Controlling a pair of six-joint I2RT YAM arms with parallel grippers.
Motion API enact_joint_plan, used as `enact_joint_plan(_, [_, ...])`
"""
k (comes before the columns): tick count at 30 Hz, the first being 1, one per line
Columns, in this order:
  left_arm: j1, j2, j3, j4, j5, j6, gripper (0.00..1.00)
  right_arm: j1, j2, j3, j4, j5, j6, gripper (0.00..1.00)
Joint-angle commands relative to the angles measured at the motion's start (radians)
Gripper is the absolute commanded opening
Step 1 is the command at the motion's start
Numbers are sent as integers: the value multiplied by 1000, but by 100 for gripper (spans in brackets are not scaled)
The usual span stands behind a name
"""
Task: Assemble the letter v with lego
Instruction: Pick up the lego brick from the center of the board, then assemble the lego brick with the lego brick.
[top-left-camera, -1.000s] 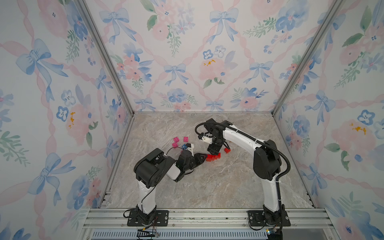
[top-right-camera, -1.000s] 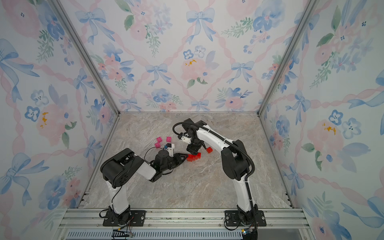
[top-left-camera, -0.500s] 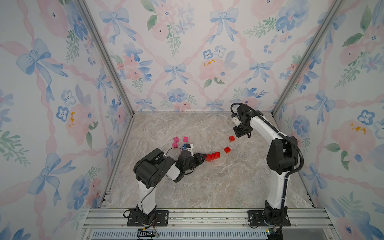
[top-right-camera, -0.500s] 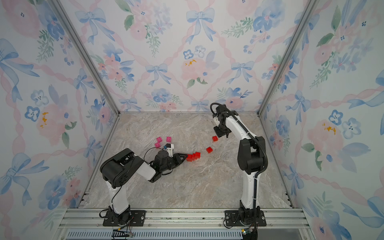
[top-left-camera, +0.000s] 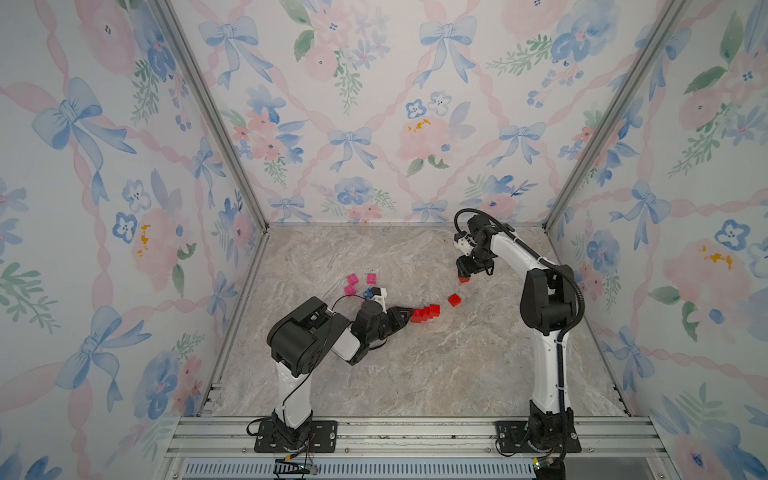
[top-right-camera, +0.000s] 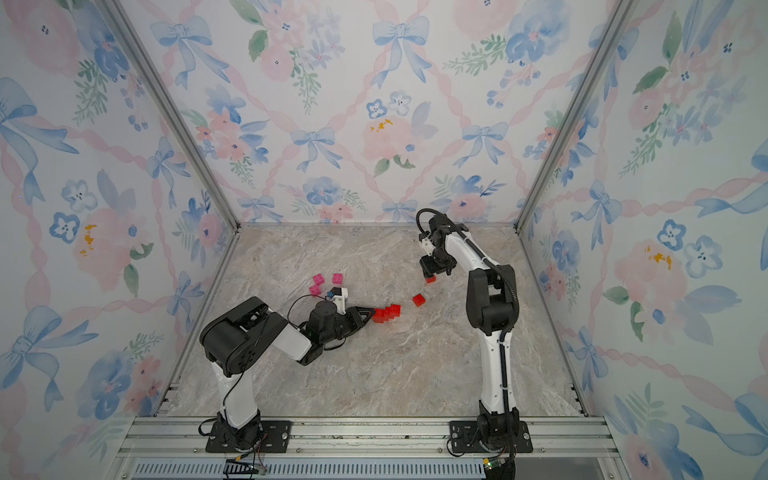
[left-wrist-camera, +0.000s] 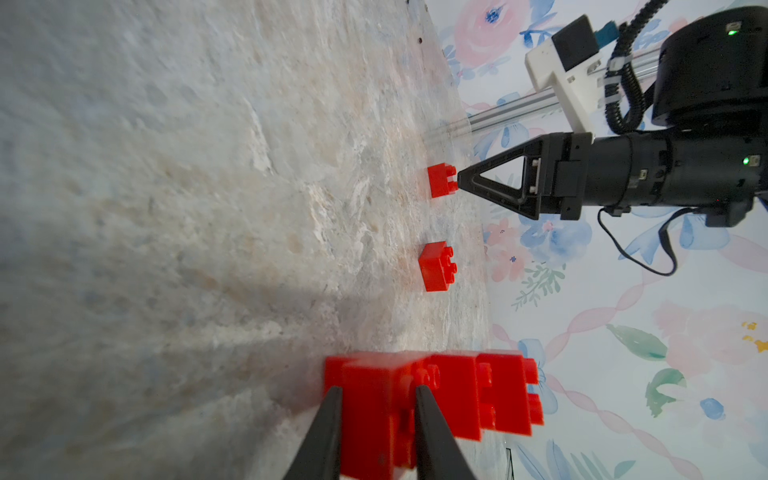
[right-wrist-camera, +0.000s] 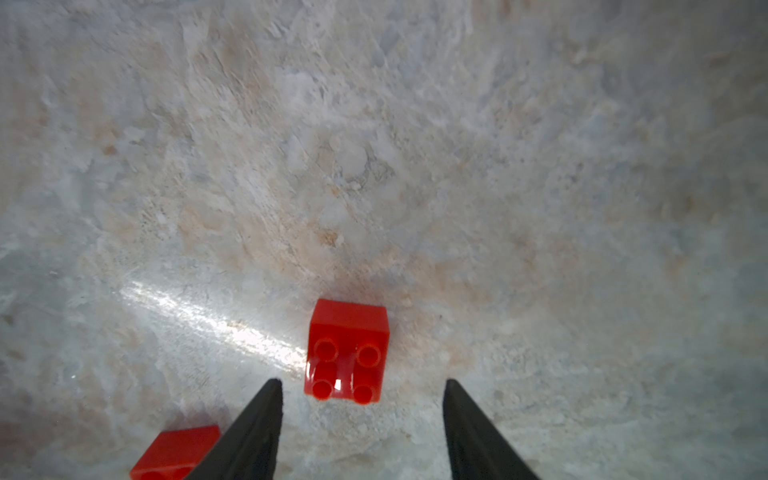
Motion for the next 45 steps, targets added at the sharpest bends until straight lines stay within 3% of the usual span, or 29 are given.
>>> enact_joint_plan(1, [11,-6,-15,-48,-24,5,0,11,47,27,-13,-14,15,52])
enact_joint_plan(8, [17,-6,-16,-47,-22,5,0,18,65,37,-16,-16,23,52])
enact_joint_plan(13, [17,-5,-17,-49,-22,5,0,26,49,17,-9,-7,22,36])
enact_joint_plan(15, [17,-6,-18,-48,-22,6,0,30,21,-9,2,5,23,25])
enact_joint_plan(16, [16,-5,-18,-48,-20,6,0,32,-2,-28,10,6,23,21])
enact_joint_plan(21, [21,-5,-18,-47,-17,7,0,61,-162,-182,45,11,48,20])
enact_joint_plan(25, [20,-4,-16,-44,-12,2,0,122,-322,-387,125,-23,77,8])
enact_joint_plan(28, [24,1,-15,-39,-6,-3,0,168,-364,-461,145,-1,84,3])
enact_joint_plan(45, [41,8,-57,25,-9,-43,0,201,-332,-507,191,23,37,0])
